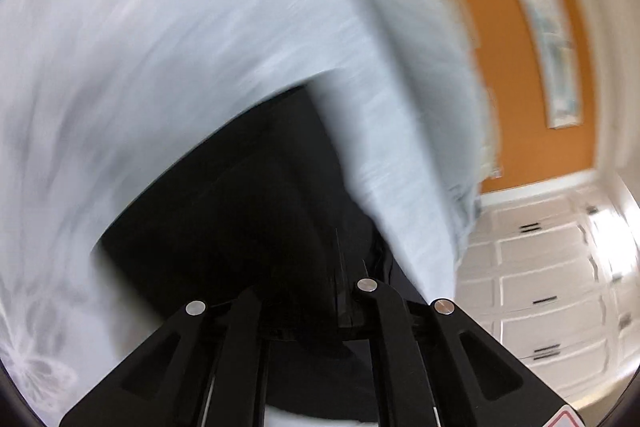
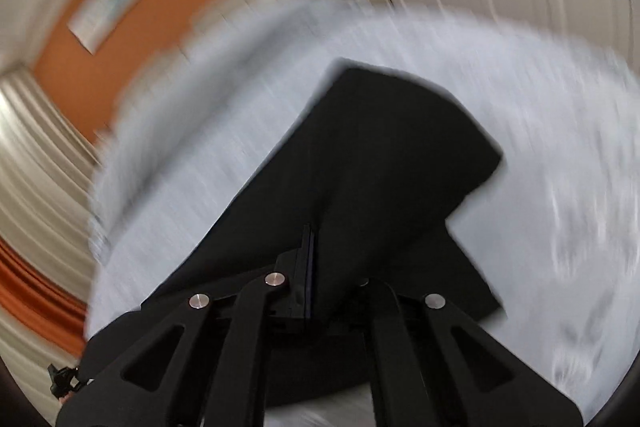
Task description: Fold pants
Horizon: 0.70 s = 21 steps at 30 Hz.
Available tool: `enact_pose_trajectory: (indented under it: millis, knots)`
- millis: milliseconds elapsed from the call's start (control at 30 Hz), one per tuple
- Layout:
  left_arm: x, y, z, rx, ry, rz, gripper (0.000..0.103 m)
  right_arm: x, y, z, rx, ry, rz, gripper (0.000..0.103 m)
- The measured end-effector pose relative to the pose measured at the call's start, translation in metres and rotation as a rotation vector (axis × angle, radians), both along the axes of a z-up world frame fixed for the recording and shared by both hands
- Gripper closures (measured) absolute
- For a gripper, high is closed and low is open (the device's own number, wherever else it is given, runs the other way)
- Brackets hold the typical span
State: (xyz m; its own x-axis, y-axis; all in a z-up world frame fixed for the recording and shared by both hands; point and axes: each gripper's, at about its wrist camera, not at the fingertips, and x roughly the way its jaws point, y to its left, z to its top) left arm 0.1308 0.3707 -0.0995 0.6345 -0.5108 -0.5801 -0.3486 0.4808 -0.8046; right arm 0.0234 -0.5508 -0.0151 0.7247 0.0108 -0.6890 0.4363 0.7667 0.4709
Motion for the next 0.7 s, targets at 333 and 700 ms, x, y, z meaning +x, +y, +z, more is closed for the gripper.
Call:
enact_pose_trajectory:
  millis: [333, 700]
  knots:
    - [-0.012, 0.006, -0.022, -0.081, 0.044, 0.037, 0.081, -0.03, -0.01, -0.069, 0.102, 0.094, -0.043, 0.094]
    - [-0.063, -0.033, 0.103, 0.6, 0.071, 0.347, 0.045, -0.108, -0.058, -0.022, 0.029, -0.046, -0.246, 0.027]
